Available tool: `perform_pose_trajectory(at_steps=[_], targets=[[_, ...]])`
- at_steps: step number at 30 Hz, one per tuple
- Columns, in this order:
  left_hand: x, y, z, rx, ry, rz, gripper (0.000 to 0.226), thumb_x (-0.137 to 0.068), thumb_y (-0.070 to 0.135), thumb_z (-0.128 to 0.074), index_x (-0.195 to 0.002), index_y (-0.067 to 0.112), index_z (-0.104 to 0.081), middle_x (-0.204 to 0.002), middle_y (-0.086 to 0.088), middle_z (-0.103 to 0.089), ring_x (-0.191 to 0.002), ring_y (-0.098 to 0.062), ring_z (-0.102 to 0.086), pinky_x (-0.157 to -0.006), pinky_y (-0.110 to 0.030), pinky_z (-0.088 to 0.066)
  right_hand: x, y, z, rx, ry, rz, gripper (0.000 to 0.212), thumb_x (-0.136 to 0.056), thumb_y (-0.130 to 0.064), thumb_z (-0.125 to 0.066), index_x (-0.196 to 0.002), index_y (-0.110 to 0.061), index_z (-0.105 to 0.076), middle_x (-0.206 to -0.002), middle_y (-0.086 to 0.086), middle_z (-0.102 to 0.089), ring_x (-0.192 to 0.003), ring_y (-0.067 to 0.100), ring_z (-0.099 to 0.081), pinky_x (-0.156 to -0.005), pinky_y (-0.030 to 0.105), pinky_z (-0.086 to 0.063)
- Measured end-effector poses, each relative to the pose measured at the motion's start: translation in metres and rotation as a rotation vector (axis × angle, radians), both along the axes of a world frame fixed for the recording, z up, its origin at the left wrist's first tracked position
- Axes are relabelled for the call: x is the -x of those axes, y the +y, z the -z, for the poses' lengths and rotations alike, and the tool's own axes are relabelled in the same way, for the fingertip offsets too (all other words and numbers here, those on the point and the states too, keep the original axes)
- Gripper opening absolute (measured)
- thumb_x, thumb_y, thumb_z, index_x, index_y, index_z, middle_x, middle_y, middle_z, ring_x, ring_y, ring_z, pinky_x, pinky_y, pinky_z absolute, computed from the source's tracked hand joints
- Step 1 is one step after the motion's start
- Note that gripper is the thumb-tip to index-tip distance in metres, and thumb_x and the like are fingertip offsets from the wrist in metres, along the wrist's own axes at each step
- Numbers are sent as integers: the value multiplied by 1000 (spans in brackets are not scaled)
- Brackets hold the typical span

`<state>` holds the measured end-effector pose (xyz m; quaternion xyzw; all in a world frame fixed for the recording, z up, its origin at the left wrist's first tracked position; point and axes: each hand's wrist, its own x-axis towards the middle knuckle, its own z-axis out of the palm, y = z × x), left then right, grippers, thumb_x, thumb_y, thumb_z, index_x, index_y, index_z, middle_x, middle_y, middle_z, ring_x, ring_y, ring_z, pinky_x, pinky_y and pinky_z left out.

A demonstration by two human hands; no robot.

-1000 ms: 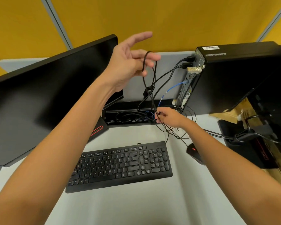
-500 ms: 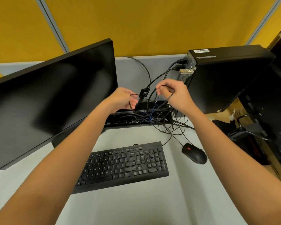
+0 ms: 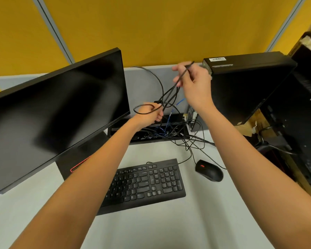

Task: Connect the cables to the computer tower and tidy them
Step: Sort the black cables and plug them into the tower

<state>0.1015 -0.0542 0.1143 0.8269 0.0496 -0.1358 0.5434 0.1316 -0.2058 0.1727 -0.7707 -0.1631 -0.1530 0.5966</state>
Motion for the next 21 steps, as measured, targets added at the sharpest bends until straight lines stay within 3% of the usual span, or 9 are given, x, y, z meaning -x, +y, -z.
perform_pose_trajectory(at_steps=[2, 4, 7, 9, 12, 14, 16, 18, 21], targets=[[-10, 6, -16, 133, -44, -204, 42, -103, 27, -37, -66, 11, -51, -54, -3, -52, -55, -13, -52, -59, -21, -45, -1, -9, 19, 21, 67, 10, 16, -98, -13, -46, -103, -10, -61, -77, 7, -68, -68, 13, -65, -75, 33, -56], [-21, 16, -39, 118, -113, -291, 44, -102, 31, -37, -63, 14, -48, -38, 4, -44, -46, -10, -51, -57, -20, -49, 1, -18, 44, 113, 188, 43, 11, -97, -19, -50, -102, -11, -55, -81, 12, -70, -75, 16, -69, -83, 39, -56], [-23, 18, -74, 192, -179, -207, 42, -102, 27, -39, -60, 18, -39, -39, 10, -34, -36, -9, -42, -51, -23, -44, 11, -19, 80, 179, 451, 7, 24, -100, -32, -46, -89, -10, -47, -79, 20, -70, -72, 29, -67, -79, 45, -56], [-17, 12, -98, 366, -195, -179, 47, -102, 24, -36, -56, 20, -32, -38, 8, -28, -36, -11, -35, -48, -23, -39, 20, -15, 99, 230, 593, -90, 35, -101, -34, -41, -84, -6, -52, -80, 22, -68, -69, 27, -65, -72, 42, -56], [-15, 4, -125, 520, -268, -153, 49, -102, 23, -34, -53, 19, -29, -37, 6, -24, -38, -13, -33, -47, -22, -36, 33, -13, 127, 410, 721, -270, 22, -97, -16, -47, -84, -9, -64, -92, 12, -69, -84, 26, -65, -76, 32, -55], [-14, 4, -138, 527, -328, -117, 50, -103, 24, -33, -53, 19, -31, -39, 5, -25, -41, -14, -36, -50, -23, -39, 39, -14, 144, 479, 704, -259, 26, -92, -5, -46, -88, -18, -68, -102, 8, -70, -97, 32, -65, -87, 41, -53], [-15, 7, -144, 557, -377, -102, 50, -103, 26, -32, -53, 19, -32, -42, 4, -25, -44, -15, -40, -54, -25, -41, 44, -16, 153, 428, 743, -275, 42, -87, 10, -38, -96, -18, -69, -117, 8, -65, -110, 32, -61, -95, 45, -50], [-16, 13, -146, 556, -409, -113, 50, -104, 27, -32, -55, 18, -33, -43, 4, -27, -46, -14, -41, -57, -26, -42, 48, -19, 156, 462, 847, -452, 53, -83, 17, -34, -107, -16, -67, -128, 5, -59, -120, 21, -54, -97, 34, -47], [-18, 21, -139, 490, -320, -150, 49, -103, 29, -34, -56, 19, -34, -43, 5, -28, -45, -13, -39, -55, -25, -41, 52, -16, 151, 394, 965, -590, 48, -90, 3, -53, -130, -23, -52, -130, -3, -55, -118, 15, -53, -90, 25, -46]])
